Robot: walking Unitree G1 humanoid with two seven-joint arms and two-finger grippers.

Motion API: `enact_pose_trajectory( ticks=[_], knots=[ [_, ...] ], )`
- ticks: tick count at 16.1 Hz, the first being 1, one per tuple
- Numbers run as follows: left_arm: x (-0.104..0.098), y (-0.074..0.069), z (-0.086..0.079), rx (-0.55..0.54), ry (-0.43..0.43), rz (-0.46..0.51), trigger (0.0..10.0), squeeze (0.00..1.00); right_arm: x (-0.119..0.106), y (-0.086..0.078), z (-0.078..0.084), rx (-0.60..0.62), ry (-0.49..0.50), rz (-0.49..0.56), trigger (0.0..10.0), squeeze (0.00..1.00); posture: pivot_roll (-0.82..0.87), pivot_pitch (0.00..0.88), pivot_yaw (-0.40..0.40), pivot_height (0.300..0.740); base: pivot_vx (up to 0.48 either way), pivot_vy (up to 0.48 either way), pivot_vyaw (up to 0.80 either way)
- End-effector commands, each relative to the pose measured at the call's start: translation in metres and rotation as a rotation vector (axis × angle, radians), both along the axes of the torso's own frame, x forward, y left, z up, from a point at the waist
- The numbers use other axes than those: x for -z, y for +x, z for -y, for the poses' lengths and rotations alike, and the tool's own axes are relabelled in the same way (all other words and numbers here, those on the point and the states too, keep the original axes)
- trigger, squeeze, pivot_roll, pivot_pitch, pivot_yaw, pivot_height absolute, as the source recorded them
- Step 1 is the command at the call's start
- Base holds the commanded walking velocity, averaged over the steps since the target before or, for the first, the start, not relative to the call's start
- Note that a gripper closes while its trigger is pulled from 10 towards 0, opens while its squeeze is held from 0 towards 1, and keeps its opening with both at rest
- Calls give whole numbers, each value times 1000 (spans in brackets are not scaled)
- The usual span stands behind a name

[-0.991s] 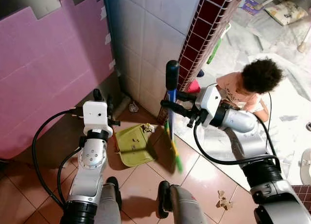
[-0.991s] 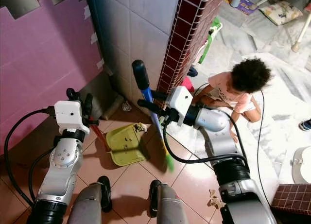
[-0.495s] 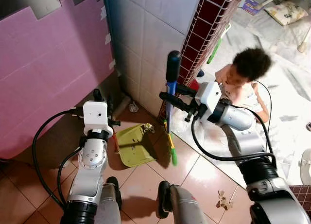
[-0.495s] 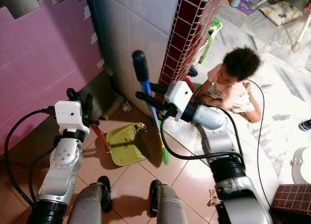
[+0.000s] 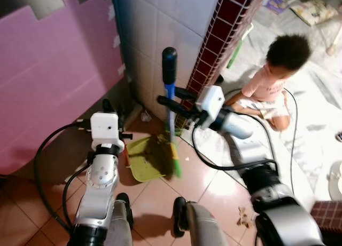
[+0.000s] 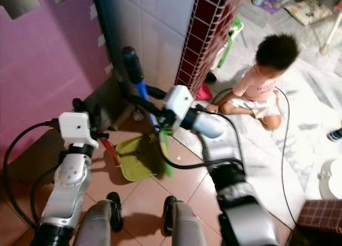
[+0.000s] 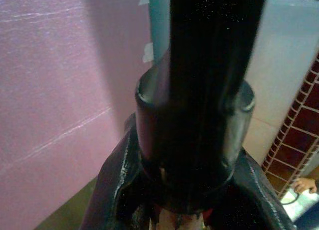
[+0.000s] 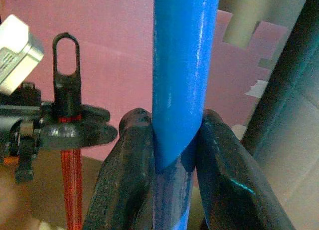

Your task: Sweep floor

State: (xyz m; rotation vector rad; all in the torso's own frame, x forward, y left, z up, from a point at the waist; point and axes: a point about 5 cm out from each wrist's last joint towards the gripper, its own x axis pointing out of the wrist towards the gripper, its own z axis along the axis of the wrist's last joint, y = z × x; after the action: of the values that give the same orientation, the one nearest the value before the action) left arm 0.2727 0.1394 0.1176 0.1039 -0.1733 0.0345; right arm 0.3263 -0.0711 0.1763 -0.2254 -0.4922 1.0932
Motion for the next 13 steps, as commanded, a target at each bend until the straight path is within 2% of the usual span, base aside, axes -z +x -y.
enact_pose_trajectory(
  ticks=[1,4,8,9,10,11,12,13],
  knots=[
    [17,-8,-1,2,43,-92,10000,0,-9,-1,-9,-33,17,62,10000,0,-11,340,-88,740,0,0,0],
    [16,-14,-2,-2,49,-98,10000,0,-9,-4,-27,-96,19,80,10000,0,12,359,-86,740,0,0,0],
    [16,-20,-5,-5,56,-115,10000,0,-13,-4,-39,-149,42,75,10000,0,20,372,-86,740,0,0,0],
    [16,-20,-6,-5,57,-117,10000,0,-12,-4,-40,-165,61,33,10000,0,18,372,-87,740,0,0,0],
    [17,-20,-6,-4,59,-121,10000,0,-8,-6,-40,-215,94,-78,10000,0,11,367,-88,740,0,0,0],
    [18,-20,-6,-4,60,-122,10000,0,-6,-7,-39,-221,134,-137,10000,0,6,361,-90,740,0,0,0],
    [21,-17,-7,-6,64,-126,10000,0,-2,-2,-35,-130,183,-146,10000,0,5,357,-90,740,0,0,0],
    [21,-14,-8,-10,65,-126,10000,0,6,1,-32,-59,164,-121,10000,0,7,352,-86,740,0,0,0]
  ],
)
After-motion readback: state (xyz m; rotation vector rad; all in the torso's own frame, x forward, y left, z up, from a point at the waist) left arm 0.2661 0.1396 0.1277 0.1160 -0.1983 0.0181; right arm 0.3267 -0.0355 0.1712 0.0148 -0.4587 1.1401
